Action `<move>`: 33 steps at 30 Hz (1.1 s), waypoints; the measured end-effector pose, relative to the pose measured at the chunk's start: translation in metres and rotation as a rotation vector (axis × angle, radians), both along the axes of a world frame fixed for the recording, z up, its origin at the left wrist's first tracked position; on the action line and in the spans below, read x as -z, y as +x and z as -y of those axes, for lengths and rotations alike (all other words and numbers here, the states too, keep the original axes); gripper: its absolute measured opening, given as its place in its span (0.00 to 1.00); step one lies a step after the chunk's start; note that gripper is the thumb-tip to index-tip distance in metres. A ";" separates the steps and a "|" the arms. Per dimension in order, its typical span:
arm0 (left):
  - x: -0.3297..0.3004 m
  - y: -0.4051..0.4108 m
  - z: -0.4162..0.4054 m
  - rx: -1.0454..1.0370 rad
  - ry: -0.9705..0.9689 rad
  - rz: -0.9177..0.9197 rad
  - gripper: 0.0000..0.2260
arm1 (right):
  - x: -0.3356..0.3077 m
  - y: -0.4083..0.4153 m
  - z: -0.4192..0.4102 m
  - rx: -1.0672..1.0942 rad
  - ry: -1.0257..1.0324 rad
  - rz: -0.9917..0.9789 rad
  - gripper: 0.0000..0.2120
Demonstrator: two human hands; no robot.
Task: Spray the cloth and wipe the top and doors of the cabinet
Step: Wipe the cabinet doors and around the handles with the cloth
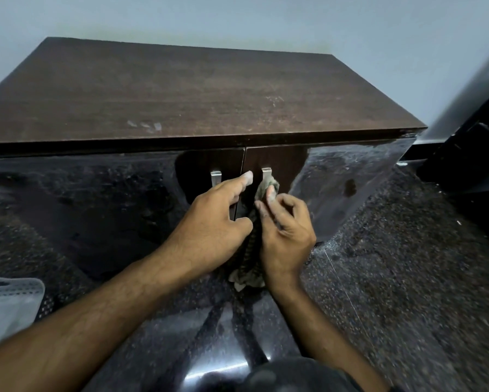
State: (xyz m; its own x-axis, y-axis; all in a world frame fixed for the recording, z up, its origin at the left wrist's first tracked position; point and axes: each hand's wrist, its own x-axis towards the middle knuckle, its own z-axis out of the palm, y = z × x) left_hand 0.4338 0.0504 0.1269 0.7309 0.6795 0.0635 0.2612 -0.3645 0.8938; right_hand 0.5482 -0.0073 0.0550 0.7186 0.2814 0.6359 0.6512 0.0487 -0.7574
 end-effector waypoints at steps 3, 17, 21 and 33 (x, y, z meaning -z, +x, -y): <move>0.001 -0.001 -0.001 -0.022 0.012 0.005 0.33 | 0.002 0.000 -0.002 -0.019 0.090 -0.186 0.11; -0.018 -0.012 0.000 -0.174 0.045 0.104 0.25 | 0.047 -0.011 -0.009 -0.133 -0.303 0.264 0.07; -0.020 -0.018 -0.001 -0.197 0.058 0.087 0.24 | 0.019 0.003 -0.022 0.105 -0.218 0.727 0.08; -0.016 -0.020 -0.003 -0.192 0.074 0.069 0.24 | 0.029 0.007 -0.019 0.124 -0.212 0.694 0.09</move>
State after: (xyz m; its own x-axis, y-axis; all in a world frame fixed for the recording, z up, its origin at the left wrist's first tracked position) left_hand 0.4140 0.0534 0.1425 0.5804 0.7977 0.1639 0.2712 -0.3792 0.8847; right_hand 0.5550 0.0113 0.0262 0.2054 0.3917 0.8969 0.9752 -0.1586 -0.1542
